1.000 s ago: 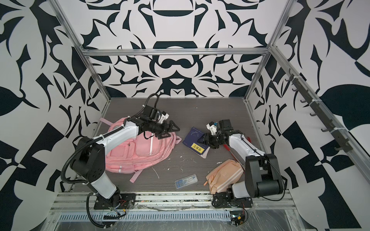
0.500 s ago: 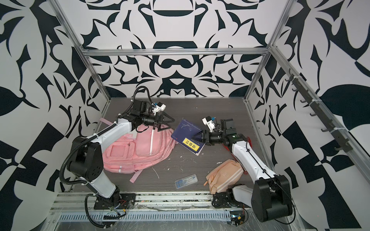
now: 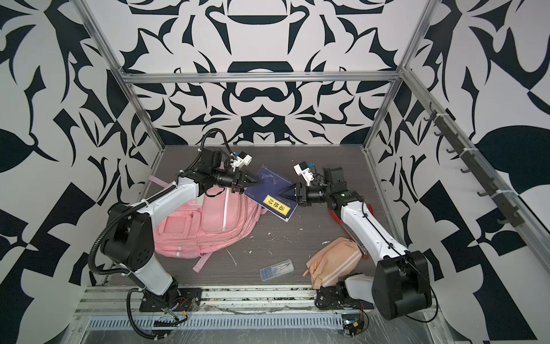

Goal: Pack books, pencil case, and school supplies into a backpack
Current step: Pass the book.

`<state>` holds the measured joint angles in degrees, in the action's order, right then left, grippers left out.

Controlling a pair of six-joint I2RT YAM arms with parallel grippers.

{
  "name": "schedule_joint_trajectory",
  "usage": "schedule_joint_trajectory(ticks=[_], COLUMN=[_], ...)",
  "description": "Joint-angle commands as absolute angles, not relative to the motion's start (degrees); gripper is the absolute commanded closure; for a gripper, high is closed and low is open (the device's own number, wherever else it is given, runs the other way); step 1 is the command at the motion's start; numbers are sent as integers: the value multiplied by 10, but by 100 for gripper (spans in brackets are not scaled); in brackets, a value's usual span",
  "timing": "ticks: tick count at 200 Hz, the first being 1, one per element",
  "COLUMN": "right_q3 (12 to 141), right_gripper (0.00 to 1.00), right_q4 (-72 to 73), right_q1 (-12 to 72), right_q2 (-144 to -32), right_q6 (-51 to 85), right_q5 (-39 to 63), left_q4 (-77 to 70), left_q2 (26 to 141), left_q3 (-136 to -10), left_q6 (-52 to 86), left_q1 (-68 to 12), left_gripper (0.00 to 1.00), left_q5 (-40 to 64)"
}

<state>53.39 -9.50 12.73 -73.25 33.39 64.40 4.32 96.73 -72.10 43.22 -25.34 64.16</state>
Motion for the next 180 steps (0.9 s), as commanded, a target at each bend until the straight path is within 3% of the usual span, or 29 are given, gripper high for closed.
schedule_joint_trajectory(ticks=[1,9,28,51,67,80,98,119,132,144,180], right_q3=[578,583,590,583,553,527,498,483,475,470,465], right_gripper=[100,100,100,74,41,32,27,15,15,24,96], right_q4=[-41,-41,-48,-40,33,91,161,169,170,184,218], right_q1=[132,132,132,132,132,132,132,131,132,131,127], right_q2=[-738,-744,-753,-744,-728,-716,-709,-708,-706,-703,-709], right_q6=[335,336,336,368,429,478,531,541,540,544,568], right_q5=[670,668,651,604,588,573,557,547,545,544,539], left_q4=[-26,-53,-85,-134,-179,-215,-238,-238,-238,-238,-248], left_q2=[962,962,956,951,945,938,933,925,919,916,911], left_q3=[-700,-692,-683,-674,-664,-657,-657,-660,-658,-658,-644], left_q6=[478,498,523,567,605,634,655,658,660,663,668], left_q1=[-260,-259,-259,-253,-242,-233,-225,-218,-211,-207,-203], left_gripper=[83,100,100,100,100,100,100,100,100,100,100], left_q5=[668,665,657,651,647,647,653,660,661,663,656])
